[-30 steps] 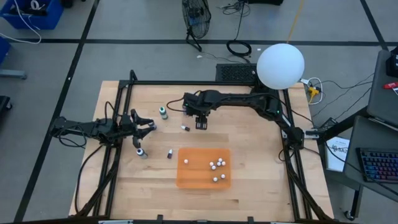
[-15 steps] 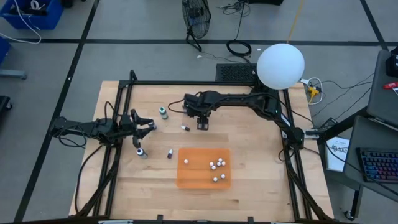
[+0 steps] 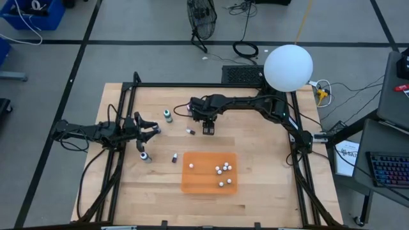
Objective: Pick & Place food coloring
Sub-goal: Put the small orange food coloring bottle into the orange bin
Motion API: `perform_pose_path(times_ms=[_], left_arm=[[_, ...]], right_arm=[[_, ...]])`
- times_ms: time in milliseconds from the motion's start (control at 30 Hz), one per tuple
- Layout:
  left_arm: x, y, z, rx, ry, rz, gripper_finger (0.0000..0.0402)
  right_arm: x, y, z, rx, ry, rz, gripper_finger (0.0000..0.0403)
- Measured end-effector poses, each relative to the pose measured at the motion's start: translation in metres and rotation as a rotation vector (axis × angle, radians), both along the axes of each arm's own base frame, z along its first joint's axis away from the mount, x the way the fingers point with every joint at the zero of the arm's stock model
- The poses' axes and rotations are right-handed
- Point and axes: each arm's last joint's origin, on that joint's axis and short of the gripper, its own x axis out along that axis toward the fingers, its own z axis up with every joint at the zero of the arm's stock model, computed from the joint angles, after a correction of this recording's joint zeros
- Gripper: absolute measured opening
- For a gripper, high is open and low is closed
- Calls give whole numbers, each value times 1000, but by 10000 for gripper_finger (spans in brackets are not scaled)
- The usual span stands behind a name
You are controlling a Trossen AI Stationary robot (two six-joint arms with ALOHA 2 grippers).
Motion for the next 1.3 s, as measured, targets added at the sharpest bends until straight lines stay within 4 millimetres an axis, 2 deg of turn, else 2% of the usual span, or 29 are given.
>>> perform_pose_path(times_ms=[1033, 1300], left_arm=[[0, 0, 0, 0, 0, 0, 182], [0, 0, 0, 0, -1, 0, 182]], right_arm=[[1, -5, 1, -63, -6, 3, 149], [0, -1, 14, -66, -29, 3, 150]])
